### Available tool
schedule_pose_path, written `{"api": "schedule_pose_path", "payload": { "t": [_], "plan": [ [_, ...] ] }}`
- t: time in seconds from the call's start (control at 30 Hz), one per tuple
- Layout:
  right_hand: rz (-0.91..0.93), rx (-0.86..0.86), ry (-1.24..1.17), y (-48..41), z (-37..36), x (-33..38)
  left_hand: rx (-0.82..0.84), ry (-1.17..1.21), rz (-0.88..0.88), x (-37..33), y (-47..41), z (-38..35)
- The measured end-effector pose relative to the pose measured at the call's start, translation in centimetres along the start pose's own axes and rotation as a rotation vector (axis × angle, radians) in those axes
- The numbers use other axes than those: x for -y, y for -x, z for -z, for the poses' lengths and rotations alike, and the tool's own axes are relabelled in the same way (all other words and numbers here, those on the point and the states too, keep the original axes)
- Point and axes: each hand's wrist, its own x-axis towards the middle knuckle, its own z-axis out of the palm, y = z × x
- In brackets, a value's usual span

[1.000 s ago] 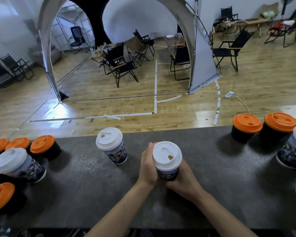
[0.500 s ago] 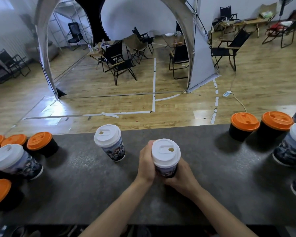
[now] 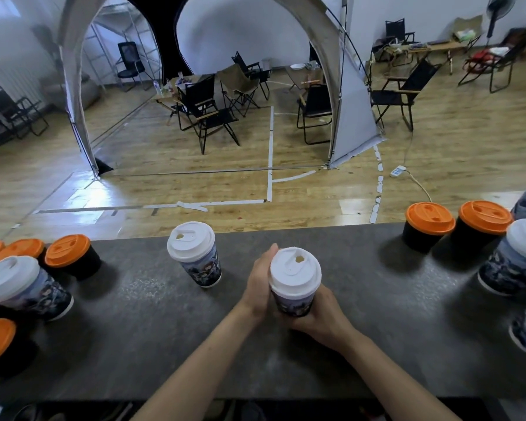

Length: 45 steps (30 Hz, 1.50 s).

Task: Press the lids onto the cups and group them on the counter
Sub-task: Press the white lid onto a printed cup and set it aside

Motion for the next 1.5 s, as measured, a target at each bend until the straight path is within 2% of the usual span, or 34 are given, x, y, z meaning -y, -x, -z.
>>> {"api": "schedule_pose_path", "payload": {
  "t": [0.07,0.13,0.2,0.27,0.33,0.37,0.43,0.5,0.6,0.7,0.77,0.83,0.93,0.97,1.1,1.17,1.33,1.5],
  "plan": [
    [0.024,-0.009,-0.001,0.2,-0.2,0.2,-0.076,-0.016,-0.086,0.3,0.2,-0.1],
    [0.053,-0.014,-0.010,0.2,-0.3,0.4,-0.218,-0.061,-0.220,1.2,1.1,-0.7],
    [0.050,-0.027,-0.020,0.2,-0.2,0.4,-0.305,-0.069,-0.254,2.0,1.5,-1.1],
    [0.048,-0.041,-0.042,0.3,-0.1,0.4,-0.263,-0.019,-0.152,1.6,0.7,-0.6],
    [0.038,-0.027,-0.038,0.2,-0.2,0.5,-0.102,-0.001,0.009,0.3,-0.1,-0.4],
    [0.033,-0.022,-0.035,0.1,-0.3,0.5,-0.046,-0.009,0.023,-0.3,-0.2,-0.3],
    [0.023,-0.017,-0.040,0.2,-0.4,0.3,-0.092,-0.006,-0.009,-0.3,-0.2,-0.4],
    [0.014,-0.036,-0.046,0.2,-0.3,0.5,-0.177,-0.037,-0.122,0.4,0.4,-0.6],
    [0.019,-0.044,-0.052,0.0,-0.2,0.4,-0.206,-0.022,-0.192,1.6,0.8,-1.0],
    [0.012,-0.053,-0.082,0.0,-0.2,0.3,-0.038,0.064,0.022,0.7,-0.6,-0.3],
    [0.026,-0.042,-0.071,0.2,-0.3,0.4,0.006,0.074,0.079,0.1,-0.8,-0.2],
    [0.043,-0.039,-0.075,0.3,-0.4,0.5,-0.037,0.060,-0.034,0.9,-0.7,-0.1],
    [0.063,-0.063,-0.101,0.3,-0.3,0.6,-0.122,-0.108,-0.232,1.5,-0.5,0.1],
    [0.070,-0.052,-0.103,0.3,-0.2,0.6,-0.097,-0.117,-0.215,1.4,-0.7,0.3],
    [0.075,-0.018,-0.056,0.5,-0.1,-0.1,0.030,0.015,0.034,0.9,-1.5,1.2],
    [0.067,-0.017,-0.059,0.5,-0.2,-0.3,0.052,0.047,0.073,1.5,-1.8,1.3],
    [0.083,0.004,-0.060,0.4,-0.7,0.0,0.007,0.126,0.059,2.2,-1.7,1.6],
    [0.127,-0.013,-0.091,0.1,-0.8,-0.4,-0.020,0.117,-0.035,2.6,-1.2,1.1]
  ]
}}
